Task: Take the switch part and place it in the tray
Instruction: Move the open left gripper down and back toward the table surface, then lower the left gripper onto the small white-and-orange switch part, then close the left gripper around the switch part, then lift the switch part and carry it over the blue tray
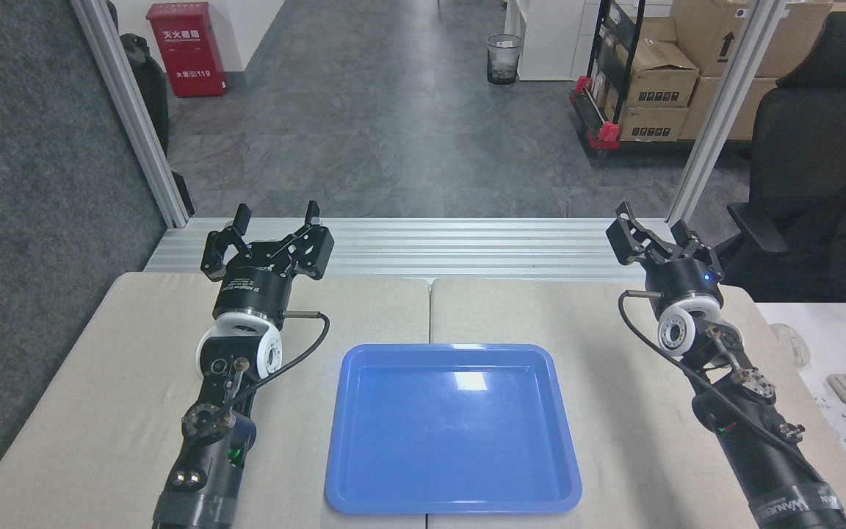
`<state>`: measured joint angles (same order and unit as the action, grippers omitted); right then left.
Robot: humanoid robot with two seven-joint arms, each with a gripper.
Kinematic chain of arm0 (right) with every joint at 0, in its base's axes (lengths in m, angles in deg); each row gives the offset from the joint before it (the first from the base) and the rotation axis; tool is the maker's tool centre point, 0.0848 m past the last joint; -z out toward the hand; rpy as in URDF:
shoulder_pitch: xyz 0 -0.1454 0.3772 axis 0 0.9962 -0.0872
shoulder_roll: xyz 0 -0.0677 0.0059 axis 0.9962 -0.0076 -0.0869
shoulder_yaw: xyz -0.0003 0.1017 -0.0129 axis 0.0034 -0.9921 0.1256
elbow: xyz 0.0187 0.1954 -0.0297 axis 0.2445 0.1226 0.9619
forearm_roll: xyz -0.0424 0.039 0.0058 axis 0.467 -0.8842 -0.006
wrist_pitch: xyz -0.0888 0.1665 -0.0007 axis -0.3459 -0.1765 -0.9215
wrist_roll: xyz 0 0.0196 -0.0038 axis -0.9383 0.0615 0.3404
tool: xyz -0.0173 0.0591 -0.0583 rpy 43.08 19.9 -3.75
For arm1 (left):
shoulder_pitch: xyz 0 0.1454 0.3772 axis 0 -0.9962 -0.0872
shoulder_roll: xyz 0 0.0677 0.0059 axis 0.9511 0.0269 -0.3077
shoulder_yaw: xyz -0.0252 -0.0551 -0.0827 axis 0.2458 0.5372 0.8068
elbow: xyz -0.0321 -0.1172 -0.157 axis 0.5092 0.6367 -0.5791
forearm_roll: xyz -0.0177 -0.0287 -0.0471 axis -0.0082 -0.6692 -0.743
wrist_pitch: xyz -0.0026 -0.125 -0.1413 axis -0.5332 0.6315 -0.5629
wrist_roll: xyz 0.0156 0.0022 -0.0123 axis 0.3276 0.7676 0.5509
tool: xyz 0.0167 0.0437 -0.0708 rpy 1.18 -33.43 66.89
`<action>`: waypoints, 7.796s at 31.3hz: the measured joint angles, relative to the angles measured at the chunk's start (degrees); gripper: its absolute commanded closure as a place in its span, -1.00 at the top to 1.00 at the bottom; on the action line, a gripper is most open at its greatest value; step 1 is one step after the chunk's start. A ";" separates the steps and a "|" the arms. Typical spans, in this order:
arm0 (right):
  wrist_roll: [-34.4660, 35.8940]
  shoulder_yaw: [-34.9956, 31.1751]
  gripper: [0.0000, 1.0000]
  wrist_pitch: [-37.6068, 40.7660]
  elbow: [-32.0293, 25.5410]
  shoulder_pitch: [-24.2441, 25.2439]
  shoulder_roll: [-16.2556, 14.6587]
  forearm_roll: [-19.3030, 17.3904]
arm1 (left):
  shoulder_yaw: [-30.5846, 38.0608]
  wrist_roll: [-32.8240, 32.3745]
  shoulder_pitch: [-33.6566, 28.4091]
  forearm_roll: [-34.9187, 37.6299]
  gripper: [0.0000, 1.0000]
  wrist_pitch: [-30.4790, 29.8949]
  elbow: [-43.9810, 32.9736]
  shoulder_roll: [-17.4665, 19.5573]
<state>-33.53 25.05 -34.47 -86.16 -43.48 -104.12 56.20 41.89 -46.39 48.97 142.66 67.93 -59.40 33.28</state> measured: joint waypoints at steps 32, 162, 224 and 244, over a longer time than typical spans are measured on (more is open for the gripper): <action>0.00 0.00 0.98 0.00 0.00 0.00 0.00 0.00 | -1.88 3.34 -0.42 4.58 1.00 0.41 0.45 -1.92; 0.00 0.00 0.98 0.00 0.00 0.00 0.00 0.00 | -7.65 2.83 -3.85 0.44 0.86 -8.20 32.16 16.25; 0.00 0.00 0.98 0.00 0.00 0.00 0.00 0.00 | -5.98 -4.59 -9.85 -8.07 -1.00 -28.14 10.28 23.51; 0.00 0.00 0.98 0.00 0.00 0.00 0.00 0.00 | -12.45 -9.63 -12.68 5.31 -1.00 -30.26 -6.77 15.83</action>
<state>-33.53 25.05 -34.47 -86.16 -43.48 -104.13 56.20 29.44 -56.02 36.29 147.97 37.67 -66.17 49.12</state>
